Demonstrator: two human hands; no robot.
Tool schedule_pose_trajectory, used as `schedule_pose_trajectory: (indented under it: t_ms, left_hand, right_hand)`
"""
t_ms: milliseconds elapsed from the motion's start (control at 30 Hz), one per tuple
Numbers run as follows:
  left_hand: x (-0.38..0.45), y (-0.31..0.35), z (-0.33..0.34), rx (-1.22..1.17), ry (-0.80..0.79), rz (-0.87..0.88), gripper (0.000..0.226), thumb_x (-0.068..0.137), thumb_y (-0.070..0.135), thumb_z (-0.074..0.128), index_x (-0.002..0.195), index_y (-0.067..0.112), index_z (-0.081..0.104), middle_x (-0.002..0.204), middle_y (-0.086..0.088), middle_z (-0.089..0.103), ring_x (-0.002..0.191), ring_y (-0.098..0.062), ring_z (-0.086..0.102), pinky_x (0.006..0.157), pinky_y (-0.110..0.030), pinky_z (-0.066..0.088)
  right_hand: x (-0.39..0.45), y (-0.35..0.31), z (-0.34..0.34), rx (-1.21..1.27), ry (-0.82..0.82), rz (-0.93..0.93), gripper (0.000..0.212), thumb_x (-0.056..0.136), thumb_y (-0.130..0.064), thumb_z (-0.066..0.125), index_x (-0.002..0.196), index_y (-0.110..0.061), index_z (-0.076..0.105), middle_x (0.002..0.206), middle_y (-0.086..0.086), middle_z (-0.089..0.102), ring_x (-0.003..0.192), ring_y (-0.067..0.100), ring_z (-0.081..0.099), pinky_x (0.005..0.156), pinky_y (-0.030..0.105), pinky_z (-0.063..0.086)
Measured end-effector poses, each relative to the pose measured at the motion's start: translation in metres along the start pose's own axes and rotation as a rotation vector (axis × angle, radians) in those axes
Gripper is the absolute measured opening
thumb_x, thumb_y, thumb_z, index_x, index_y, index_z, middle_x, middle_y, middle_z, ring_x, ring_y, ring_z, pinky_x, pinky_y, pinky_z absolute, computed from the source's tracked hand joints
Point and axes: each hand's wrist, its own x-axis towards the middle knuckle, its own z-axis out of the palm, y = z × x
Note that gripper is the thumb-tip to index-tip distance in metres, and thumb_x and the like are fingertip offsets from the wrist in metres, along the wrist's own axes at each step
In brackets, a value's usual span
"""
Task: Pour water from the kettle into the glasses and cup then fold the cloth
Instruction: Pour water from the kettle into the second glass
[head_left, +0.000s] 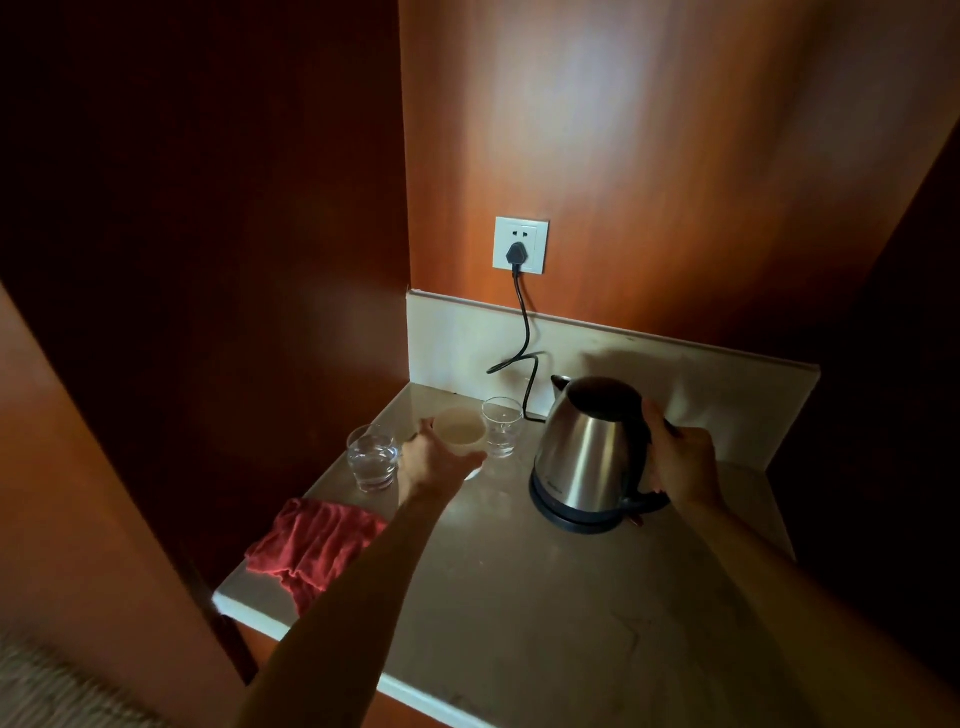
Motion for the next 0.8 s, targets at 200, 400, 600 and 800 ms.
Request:
schedule_pose_trajectory:
  t_ms: [200, 400, 600, 800]
  left_hand:
    - [0.016, -0.008, 0.023, 0.008, 0.040, -0.079, 0.099, 0.057, 0.052, 0.084, 0.134, 0.006, 0.044, 0.115, -0.019, 0.067, 0.108, -0.037, 0.062, 0.087, -0.042, 0.053]
    - [0.034, -0.013, 0.025, 0.029, -0.018, -0.079, 0.095, 0.063, 0.048, 0.085, 0.135, 0.004, 0.039, 0.120, -0.019, 0.064, 0.113, -0.037, 0.059, 0.090, -0.042, 0.050]
    - [0.045, 0.010, 0.028, 0.402, -0.110, 0.281, 0.112, 0.073, 0.063, 0.072, 0.147, 0.001, 0.017, 0.150, -0.019, 0.030, 0.141, -0.034, 0.024, 0.120, -0.043, 0.018]
    - [0.066, 0.049, 0.052, 0.576, -0.271, 0.351, 0.098, 0.074, 0.075, 0.061, 0.137, 0.002, 0.040, 0.141, -0.014, 0.047, 0.138, -0.031, 0.033, 0.120, -0.040, 0.016]
  right_hand:
    - [0.005, 0.005, 0.001, 0.023, -0.008, -0.011, 0.065, 0.096, -0.052, 0.067, 0.049, -0.010, 0.049, 0.039, -0.002, 0.048, 0.049, 0.023, 0.051, 0.056, 0.031, 0.040]
    - [0.003, 0.006, 0.002, 0.023, -0.013, -0.023, 0.067, 0.096, -0.053, 0.066, 0.048, -0.011, 0.048, 0.037, -0.003, 0.045, 0.044, 0.023, 0.049, 0.054, 0.031, 0.040]
    - [0.001, 0.004, 0.001, 0.015, -0.017, -0.020, 0.066, 0.096, -0.054, 0.066, 0.049, -0.011, 0.049, 0.039, -0.003, 0.046, 0.045, 0.021, 0.049, 0.054, 0.031, 0.039]
    - [0.002, 0.005, 0.001, 0.031, -0.025, -0.021, 0.065, 0.096, -0.053, 0.066, 0.048, -0.012, 0.050, 0.038, -0.003, 0.047, 0.037, 0.012, 0.048, 0.053, 0.030, 0.040]
